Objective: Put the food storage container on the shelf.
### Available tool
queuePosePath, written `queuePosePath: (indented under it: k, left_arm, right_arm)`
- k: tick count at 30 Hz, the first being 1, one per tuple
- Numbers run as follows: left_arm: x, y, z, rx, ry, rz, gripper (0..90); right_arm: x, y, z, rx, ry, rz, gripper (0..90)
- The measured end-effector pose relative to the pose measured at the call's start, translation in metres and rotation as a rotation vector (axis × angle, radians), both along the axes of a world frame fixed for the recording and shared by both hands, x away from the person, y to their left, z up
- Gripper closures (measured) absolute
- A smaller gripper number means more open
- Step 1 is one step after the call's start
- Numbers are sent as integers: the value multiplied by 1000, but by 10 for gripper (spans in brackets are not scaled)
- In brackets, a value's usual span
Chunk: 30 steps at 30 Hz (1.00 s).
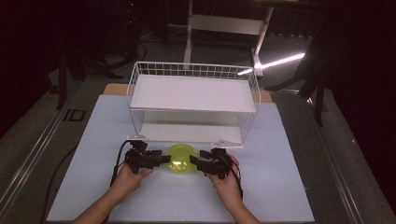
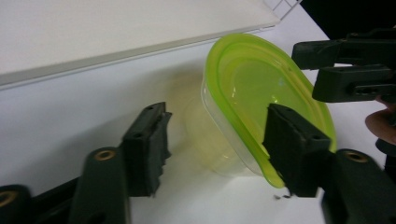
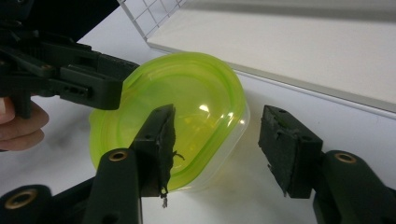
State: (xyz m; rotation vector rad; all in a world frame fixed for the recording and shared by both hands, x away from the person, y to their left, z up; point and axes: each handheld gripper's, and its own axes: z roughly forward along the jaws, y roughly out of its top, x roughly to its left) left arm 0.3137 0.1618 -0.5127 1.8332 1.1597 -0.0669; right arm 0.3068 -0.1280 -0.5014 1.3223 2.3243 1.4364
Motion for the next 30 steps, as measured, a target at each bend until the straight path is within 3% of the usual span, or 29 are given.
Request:
queuePosePath:
  k: [2,6,8,11,16,17,20,25,30]
  left_arm:
    - [0,1,0,-9,7,5,495]
    - [-2,-1,0,-5,6,-26,550]
    - [-3,-1,1,-11,8,-36,626]
    - [-8,-4,5,7,-4,-68,647]
    - [-11,-2,3,-13,-9,-53,679]
    - [-12,-1,1,-40,-1,-45,691]
    - [-12,1,1,-52,12,-46,712]
    - [-13,1,3,-57,38,-49,739]
    - [-16,3,2,-50,31,-57,760]
  right_arm:
    - [0,0,-1,11,29,3,508]
    - [-1,1,-2,-3,38,18,595]
    - [-1,1,-1,-4,44,19,600]
    - [-2,0,0,-2,66,29,659]
    - [-4,1,1,-3,68,25,678]
    - [-7,2,2,0,68,24,685]
    - [-9,3,4,-5,66,31,693]
    - [-11,3,5,0,70,36,713]
    - [-17,3,5,41,95,48,747]
